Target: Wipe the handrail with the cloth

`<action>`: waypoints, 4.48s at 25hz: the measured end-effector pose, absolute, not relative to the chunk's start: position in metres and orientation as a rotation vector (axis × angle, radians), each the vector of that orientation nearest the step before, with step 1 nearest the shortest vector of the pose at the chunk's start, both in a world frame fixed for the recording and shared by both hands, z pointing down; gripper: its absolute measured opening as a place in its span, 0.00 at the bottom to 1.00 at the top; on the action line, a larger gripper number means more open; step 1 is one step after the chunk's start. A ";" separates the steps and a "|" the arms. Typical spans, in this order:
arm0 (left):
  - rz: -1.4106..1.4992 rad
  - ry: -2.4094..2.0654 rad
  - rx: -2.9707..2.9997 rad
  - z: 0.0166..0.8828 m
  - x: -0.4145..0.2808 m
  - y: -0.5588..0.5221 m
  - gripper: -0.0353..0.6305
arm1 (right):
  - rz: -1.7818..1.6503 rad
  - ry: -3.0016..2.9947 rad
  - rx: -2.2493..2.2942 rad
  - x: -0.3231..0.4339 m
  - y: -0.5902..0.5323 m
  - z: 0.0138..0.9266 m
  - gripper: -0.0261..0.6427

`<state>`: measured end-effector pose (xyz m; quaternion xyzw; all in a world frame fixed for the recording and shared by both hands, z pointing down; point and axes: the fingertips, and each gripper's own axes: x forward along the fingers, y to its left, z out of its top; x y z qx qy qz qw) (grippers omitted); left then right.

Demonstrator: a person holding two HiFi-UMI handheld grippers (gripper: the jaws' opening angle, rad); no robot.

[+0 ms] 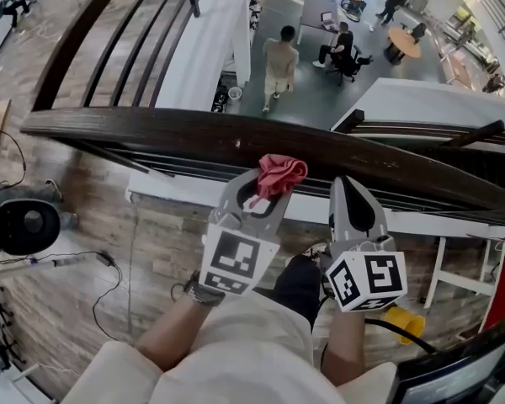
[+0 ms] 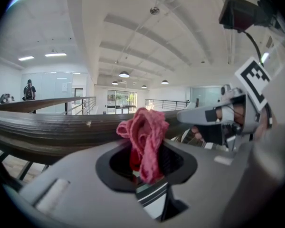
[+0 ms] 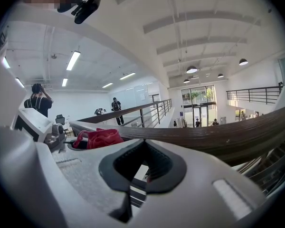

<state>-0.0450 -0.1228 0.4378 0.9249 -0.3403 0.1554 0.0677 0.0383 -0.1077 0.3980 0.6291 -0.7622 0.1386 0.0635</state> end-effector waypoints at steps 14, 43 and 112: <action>0.371 -1.201 2.678 0.433 -0.077 -0.126 0.24 | 0.395 -2.397 1.856 0.037 -0.120 0.381 0.04; 0.402 -1.218 2.651 0.415 -0.045 -0.126 0.24 | 0.407 -2.383 1.827 0.068 -0.136 0.360 0.04; 0.438 -1.429 2.585 0.400 -0.015 -0.163 0.25 | 0.348 -2.266 1.734 0.131 -0.126 0.406 0.04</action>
